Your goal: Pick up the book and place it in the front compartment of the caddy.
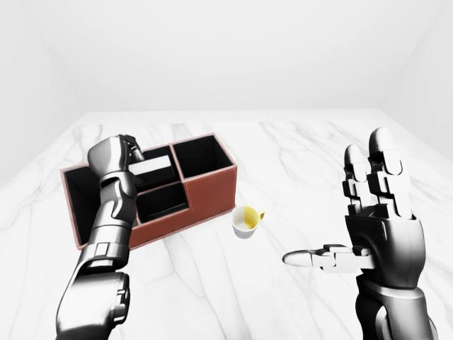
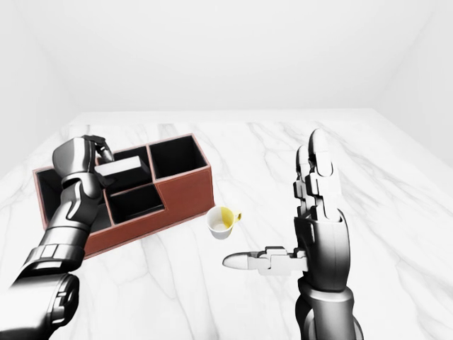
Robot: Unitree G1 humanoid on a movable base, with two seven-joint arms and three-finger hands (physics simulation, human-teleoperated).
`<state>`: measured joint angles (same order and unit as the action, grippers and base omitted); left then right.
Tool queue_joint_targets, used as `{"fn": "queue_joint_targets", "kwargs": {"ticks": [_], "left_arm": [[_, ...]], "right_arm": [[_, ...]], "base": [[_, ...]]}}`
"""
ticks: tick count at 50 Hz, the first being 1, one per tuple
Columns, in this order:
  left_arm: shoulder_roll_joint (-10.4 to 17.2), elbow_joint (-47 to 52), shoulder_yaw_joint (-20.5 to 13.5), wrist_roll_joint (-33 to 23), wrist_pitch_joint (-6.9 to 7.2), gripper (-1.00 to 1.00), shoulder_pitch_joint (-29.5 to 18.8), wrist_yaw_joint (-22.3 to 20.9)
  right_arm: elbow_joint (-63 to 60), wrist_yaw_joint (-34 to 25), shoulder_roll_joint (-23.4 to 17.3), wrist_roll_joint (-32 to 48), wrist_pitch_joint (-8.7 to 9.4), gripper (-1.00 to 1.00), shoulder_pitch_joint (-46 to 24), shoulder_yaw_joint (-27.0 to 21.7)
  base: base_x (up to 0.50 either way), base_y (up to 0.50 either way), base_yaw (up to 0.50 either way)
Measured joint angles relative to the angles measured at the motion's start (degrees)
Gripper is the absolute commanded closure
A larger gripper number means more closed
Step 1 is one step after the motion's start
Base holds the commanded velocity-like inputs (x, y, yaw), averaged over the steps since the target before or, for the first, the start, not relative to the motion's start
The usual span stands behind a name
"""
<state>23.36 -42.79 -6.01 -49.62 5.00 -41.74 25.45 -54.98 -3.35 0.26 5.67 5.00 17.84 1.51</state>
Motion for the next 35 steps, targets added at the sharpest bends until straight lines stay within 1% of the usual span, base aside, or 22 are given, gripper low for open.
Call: {"fn": "queue_joint_targets", "kwargs": {"ticks": [11, 12, 13, 14, 15, 16, 17, 27, 35], "left_arm": [[-0.3, -6.5, 1.1, 1.2, 0.0, 0.99, -1.9, 3.4], [-0.3, -6.9, 1.1, 1.3, 0.0, 0.79, -2.0, 3.7], [-0.3, -7.2, 1.2, 1.2, 0.0, 0.8, -2.1, 4.0], [-0.3, -7.5, 1.3, 1.2, 0.0, 0.67, -2.2, 4.4], [-0.3, -7.8, 1.3, 1.1, 0.0, 0.15, -2.4, 4.6], [-0.3, -8.0, 1.4, 1.0, 0.0, -0.67, -2.5, 4.6], [-0.3, -8.3, 1.4, 1.0, 0.0, -1.0, -2.7, 4.6], [-0.2, -7.9, 1.5, 0.6, 0.0, -1.0, -3.4, 4.6], [-0.1, -2.8, 1.0, 0.0, 0.0, -1.0, -1.7, 4.2]], "right_arm": [[-0.1, 0.1, 0.0, 0.1, 0.0, -1.0, 0.1, 0.2], [-0.1, 0.1, 0.0, 0.1, 0.0, -1.0, 0.1, 0.2], [-0.1, 0.1, 0.0, 0.1, 0.0, -1.0, 0.1, 0.2], [-0.1, 0.1, 0.0, 0.1, 0.0, -1.0, 0.1, 0.2], [-0.1, 0.1, 0.0, 0.1, 0.0, -1.0, 0.1, 0.2], [-0.1, 0.1, 0.0, 0.1, 0.0, -0.99, 0.1, 0.3], [-0.1, 0.2, 0.0, 0.1, 0.0, -0.99, 0.1, 0.3], [-0.6, 0.2, -0.1, 0.1, 0.0, -1.0, 0.2, 0.4], [-0.5, 0.3, -0.1, 0.2, 0.0, -0.99, 0.2, 0.5]], "base": [[0.0, 0.0, 0.0], [0.0, 0.0, 0.0], [0.0, 0.0, 0.0], [0.0, 0.0, 0.0], [0.0, 0.0, 0.0], [0.0, 0.0, 0.0], [0.0, 0.0, 0.0], [0.0, 0.0, 0.0], [0.0, 0.0, 0.0]]}}
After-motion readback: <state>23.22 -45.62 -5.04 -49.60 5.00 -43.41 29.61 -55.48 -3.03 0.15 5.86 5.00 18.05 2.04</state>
